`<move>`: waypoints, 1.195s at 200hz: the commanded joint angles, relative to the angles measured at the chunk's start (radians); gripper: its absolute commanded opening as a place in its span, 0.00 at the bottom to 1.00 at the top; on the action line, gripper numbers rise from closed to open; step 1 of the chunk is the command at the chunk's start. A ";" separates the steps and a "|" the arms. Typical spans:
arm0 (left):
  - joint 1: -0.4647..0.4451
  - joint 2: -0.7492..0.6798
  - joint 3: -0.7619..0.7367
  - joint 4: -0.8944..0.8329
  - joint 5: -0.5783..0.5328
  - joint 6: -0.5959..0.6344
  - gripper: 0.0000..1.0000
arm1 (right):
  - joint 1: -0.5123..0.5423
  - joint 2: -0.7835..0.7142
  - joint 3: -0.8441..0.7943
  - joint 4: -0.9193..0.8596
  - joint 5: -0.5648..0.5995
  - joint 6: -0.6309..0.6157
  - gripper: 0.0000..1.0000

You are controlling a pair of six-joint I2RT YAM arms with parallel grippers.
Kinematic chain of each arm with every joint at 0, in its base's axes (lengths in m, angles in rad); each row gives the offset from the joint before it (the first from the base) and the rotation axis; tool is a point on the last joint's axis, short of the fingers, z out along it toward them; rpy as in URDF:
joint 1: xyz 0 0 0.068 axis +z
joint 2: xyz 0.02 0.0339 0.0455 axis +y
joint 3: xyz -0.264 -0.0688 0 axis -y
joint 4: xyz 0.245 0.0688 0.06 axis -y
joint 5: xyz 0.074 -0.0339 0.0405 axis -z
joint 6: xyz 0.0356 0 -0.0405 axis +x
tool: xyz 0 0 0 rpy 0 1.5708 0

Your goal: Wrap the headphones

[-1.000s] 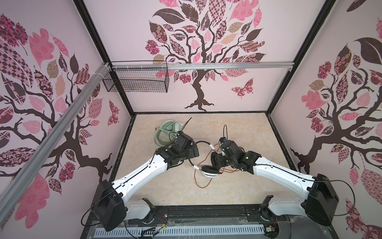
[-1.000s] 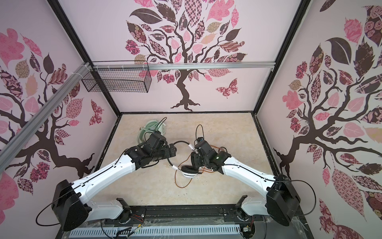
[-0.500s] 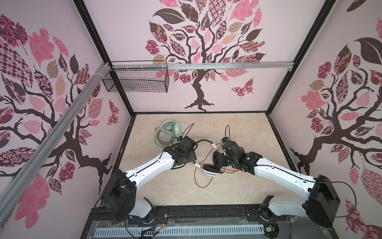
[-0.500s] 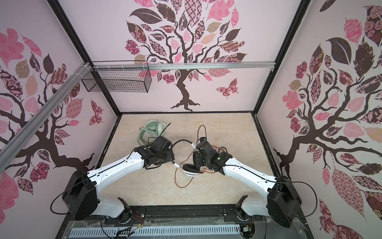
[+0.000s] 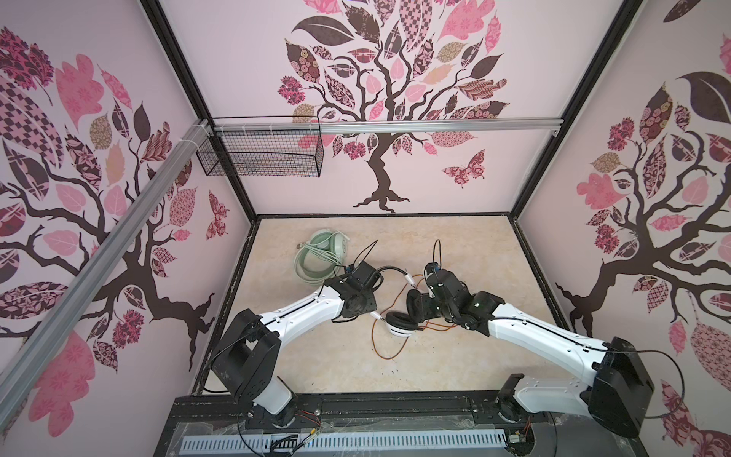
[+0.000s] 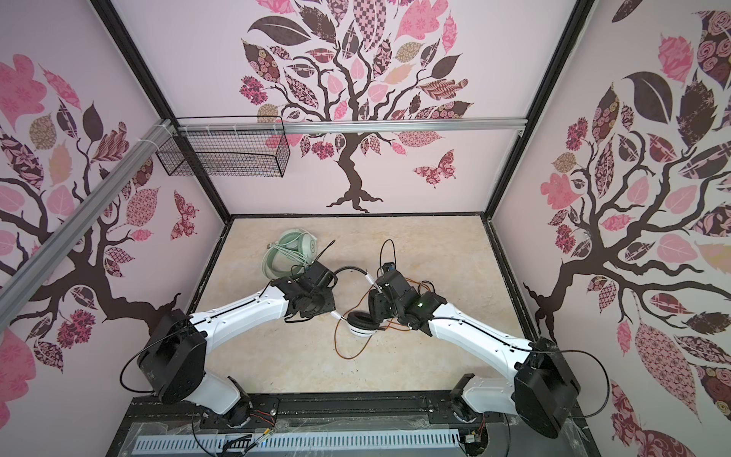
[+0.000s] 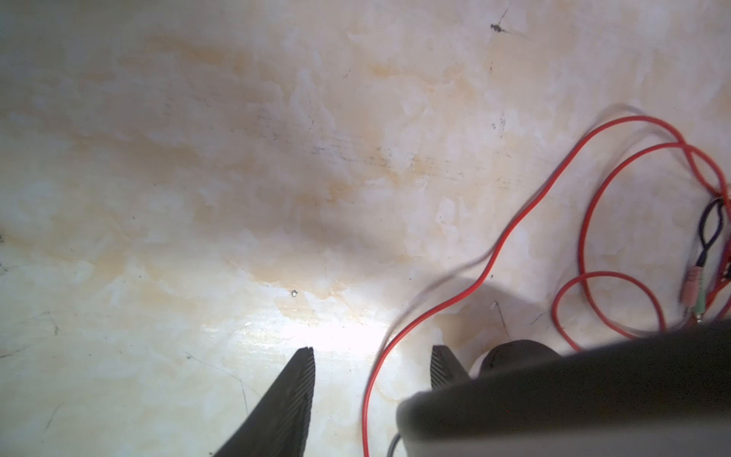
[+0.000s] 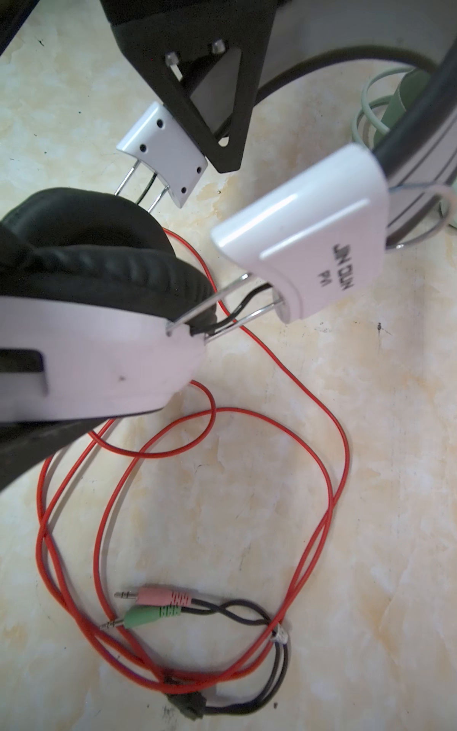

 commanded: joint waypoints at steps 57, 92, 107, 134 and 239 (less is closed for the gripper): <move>0.004 -0.037 0.097 -0.072 -0.083 0.046 0.58 | -0.004 -0.059 -0.002 0.040 0.001 0.000 0.23; 0.005 -0.044 0.133 -0.097 -0.101 0.069 0.67 | -0.004 -0.056 -0.009 0.036 0.004 -0.004 0.23; 0.004 -0.047 0.138 -0.098 -0.105 0.076 0.67 | -0.003 -0.053 -0.011 0.039 0.002 -0.003 0.23; 0.004 -0.048 0.132 -0.094 -0.101 0.081 0.60 | -0.003 -0.056 -0.012 0.041 0.003 0.000 0.23; 0.002 -0.044 0.031 -0.026 -0.024 0.064 0.33 | -0.005 -0.064 0.013 0.041 0.006 0.022 0.23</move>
